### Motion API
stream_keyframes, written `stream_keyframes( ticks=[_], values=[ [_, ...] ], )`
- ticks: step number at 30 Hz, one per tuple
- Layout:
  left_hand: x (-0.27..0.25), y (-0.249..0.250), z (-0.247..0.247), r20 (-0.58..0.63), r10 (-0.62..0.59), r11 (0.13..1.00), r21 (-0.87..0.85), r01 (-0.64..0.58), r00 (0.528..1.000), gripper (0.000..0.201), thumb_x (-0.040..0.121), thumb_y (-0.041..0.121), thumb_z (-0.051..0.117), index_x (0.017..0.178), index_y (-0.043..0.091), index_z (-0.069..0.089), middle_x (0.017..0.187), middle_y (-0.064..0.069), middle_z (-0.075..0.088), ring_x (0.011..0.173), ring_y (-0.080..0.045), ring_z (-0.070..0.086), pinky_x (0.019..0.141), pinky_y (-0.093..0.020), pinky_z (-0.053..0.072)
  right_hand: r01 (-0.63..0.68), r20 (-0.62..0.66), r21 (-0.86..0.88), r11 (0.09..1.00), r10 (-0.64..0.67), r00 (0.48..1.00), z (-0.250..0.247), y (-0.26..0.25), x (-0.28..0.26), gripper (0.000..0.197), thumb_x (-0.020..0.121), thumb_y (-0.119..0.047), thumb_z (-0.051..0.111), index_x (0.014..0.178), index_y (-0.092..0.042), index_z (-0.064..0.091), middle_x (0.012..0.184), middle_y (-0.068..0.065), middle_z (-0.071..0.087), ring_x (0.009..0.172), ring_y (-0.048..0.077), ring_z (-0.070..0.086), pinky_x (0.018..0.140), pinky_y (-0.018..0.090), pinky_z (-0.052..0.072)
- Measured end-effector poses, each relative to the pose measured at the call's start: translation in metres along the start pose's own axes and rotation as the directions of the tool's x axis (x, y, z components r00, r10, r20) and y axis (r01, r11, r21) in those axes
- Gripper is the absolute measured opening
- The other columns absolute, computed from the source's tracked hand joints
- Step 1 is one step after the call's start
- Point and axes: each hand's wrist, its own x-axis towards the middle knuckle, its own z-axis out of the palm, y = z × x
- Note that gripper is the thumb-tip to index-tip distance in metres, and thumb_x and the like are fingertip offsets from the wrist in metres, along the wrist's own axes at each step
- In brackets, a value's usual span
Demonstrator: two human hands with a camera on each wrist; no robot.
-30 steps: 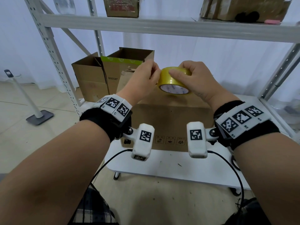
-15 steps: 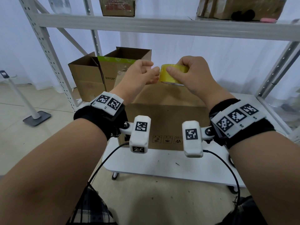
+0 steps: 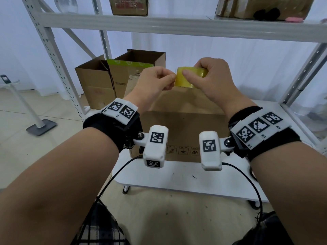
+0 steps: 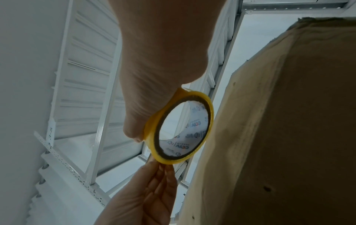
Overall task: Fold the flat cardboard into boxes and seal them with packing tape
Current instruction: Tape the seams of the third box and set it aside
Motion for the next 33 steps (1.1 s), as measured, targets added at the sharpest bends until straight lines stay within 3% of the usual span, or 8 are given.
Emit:
stream_keyframes(
  ticks=[7,10,15,22,25,27,30,33],
  values=[
    [0.002,0.002,0.003,0.046,0.021,0.98,0.197,-0.03,0.999,0.019,0.098,0.012,0.046,0.102,-0.002,0.058,0.082,-0.002,0.057,0.073,-0.008,0.055,0.069,-0.014,0.05,0.005,0.025,0.005,1.0,-0.005,1.0,0.0,0.0,0.001,0.033,0.086,-0.04,0.068,0.072,-0.013,0.058,0.063,-0.003,0.045,0.059,0.006,0.04,0.056,0.018,0.032],
    [0.003,0.003,0.003,0.06,0.009,0.985,0.169,-0.019,0.998,0.011,0.098,0.01,0.047,0.098,0.002,0.055,0.083,-0.002,0.06,0.073,-0.007,0.059,0.071,-0.014,0.053,-0.004,0.045,-0.083,0.997,0.008,0.999,0.0,0.001,0.0,0.029,0.087,-0.041,0.068,0.072,-0.02,0.053,0.064,-0.008,0.046,0.061,0.006,0.043,0.056,0.013,0.031],
    [0.0,-0.002,-0.002,0.055,-0.032,0.999,-0.016,0.033,0.998,0.011,0.094,0.004,0.054,0.084,0.006,0.059,0.075,-0.006,0.063,0.066,-0.01,0.062,0.07,-0.021,0.055,-0.011,0.031,-0.091,0.996,0.014,0.999,0.005,0.004,0.0,0.033,0.086,-0.039,0.068,0.072,-0.012,0.056,0.063,-0.003,0.046,0.061,0.01,0.04,0.056,0.022,0.032],
    [0.0,-0.001,-0.006,0.039,-0.143,0.978,-0.145,0.147,0.989,0.029,0.095,0.01,0.057,0.121,-0.003,0.056,0.093,-0.012,0.063,0.079,-0.015,0.064,0.077,-0.021,0.056,-0.038,-0.046,-0.055,0.998,0.035,0.998,0.005,0.006,0.002,0.035,0.088,-0.038,0.067,0.07,-0.012,0.053,0.059,-0.009,0.041,0.057,0.007,0.037,0.055,0.017,0.028],
    [-0.004,0.002,-0.001,0.119,-0.125,0.984,-0.109,0.138,0.985,0.011,0.094,0.011,0.06,0.099,0.007,0.069,0.086,-0.013,0.061,0.079,-0.019,0.057,0.087,-0.029,0.051,-0.045,-0.06,-0.079,0.996,0.04,0.997,0.007,0.005,0.001,0.034,0.088,-0.041,0.066,0.071,-0.014,0.053,0.06,-0.01,0.041,0.058,0.008,0.038,0.057,0.02,0.03],
    [-0.003,0.004,0.003,0.066,-0.131,0.986,-0.099,0.137,0.989,0.008,0.091,0.011,0.063,0.093,0.008,0.071,0.086,-0.011,0.066,0.08,-0.019,0.061,0.092,-0.032,0.053,-0.052,-0.075,-0.101,0.994,0.044,0.996,0.009,0.003,0.0,0.034,0.089,-0.042,0.065,0.072,-0.016,0.052,0.061,-0.012,0.041,0.062,0.013,0.04,0.066,0.026,0.034],
    [-0.001,0.003,0.005,0.009,-0.135,0.986,-0.102,0.135,0.991,0.006,0.089,0.01,0.066,0.091,0.006,0.071,0.083,-0.005,0.068,0.079,-0.013,0.065,0.086,-0.028,0.056,-0.039,-0.09,-0.142,0.989,0.027,0.996,0.011,0.0,-0.002,0.033,0.09,-0.044,0.062,0.075,-0.017,0.05,0.064,-0.014,0.04,0.069,0.018,0.043,0.076,0.036,0.038],
    [0.0,0.0,0.003,0.011,-0.166,0.971,-0.173,0.165,0.986,0.008,0.09,0.008,0.065,0.083,0.006,0.068,0.076,-0.003,0.064,0.072,-0.011,0.062,0.084,-0.024,0.055,-0.001,-0.085,-0.137,0.991,-0.01,0.996,0.013,0.001,-0.006,0.032,0.091,-0.043,0.062,0.077,-0.016,0.051,0.068,-0.009,0.043,0.074,0.017,0.044,0.077,0.034,0.036]
  ],
)
